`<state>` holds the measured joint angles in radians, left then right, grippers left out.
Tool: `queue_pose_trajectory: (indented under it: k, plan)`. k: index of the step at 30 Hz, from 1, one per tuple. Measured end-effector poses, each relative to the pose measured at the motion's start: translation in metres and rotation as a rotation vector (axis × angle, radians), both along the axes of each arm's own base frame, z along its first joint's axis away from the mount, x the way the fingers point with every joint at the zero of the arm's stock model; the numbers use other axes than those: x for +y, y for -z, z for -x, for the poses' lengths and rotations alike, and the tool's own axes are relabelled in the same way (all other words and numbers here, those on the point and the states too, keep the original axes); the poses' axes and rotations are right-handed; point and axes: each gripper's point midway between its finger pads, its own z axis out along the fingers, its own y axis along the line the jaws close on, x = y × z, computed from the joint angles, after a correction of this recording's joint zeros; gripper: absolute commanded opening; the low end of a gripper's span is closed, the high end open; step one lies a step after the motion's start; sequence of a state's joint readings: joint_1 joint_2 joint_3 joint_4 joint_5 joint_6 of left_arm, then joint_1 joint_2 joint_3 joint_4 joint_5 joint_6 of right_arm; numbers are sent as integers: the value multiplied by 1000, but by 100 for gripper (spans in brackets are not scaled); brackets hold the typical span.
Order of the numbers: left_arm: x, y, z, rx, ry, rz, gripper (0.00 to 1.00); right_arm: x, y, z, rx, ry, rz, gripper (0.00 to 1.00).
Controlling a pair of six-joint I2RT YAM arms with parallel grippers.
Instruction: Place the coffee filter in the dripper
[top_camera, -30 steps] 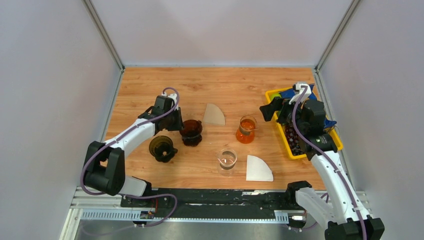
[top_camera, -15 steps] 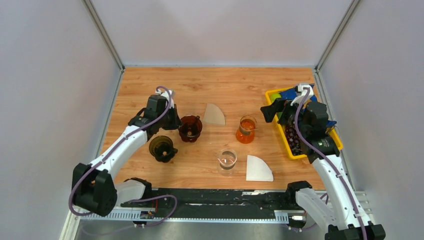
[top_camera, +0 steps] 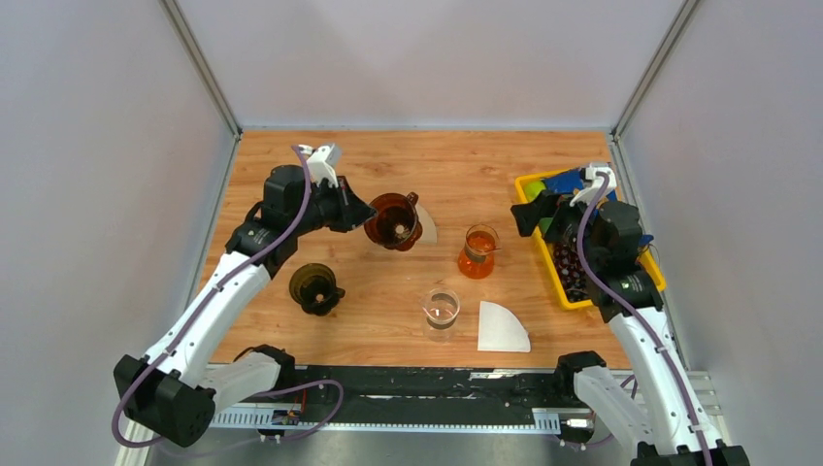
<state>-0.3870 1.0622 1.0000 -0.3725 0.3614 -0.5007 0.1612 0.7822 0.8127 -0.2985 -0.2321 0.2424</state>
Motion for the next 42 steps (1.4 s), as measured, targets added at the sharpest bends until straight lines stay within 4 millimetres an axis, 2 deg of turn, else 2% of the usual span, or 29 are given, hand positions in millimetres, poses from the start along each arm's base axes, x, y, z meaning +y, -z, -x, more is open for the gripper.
queue_pose_trajectory:
  k: [5,11,14,18,25,31,42]
  plan:
    - [-31,-36,-12,-52,68,57,0,-21,-12,-1,-42,130,-4,100]
    - [-76,-44,-38,-32,136,51,0,-51,-21,1,-82,302,-9,100]
    - [-101,-39,-48,-11,173,36,0,-65,-21,4,-93,386,-12,100]
    - [-132,-26,-52,18,223,11,0,-79,-15,6,-90,467,-10,100]
    - [-176,7,-55,87,277,-74,0,-85,-6,3,-66,508,-2,100]
    - [-194,26,-59,125,302,-139,0,-85,-1,1,-48,508,4,100]
    - [-209,33,-65,143,324,-182,2,-85,3,1,-42,508,6,100]
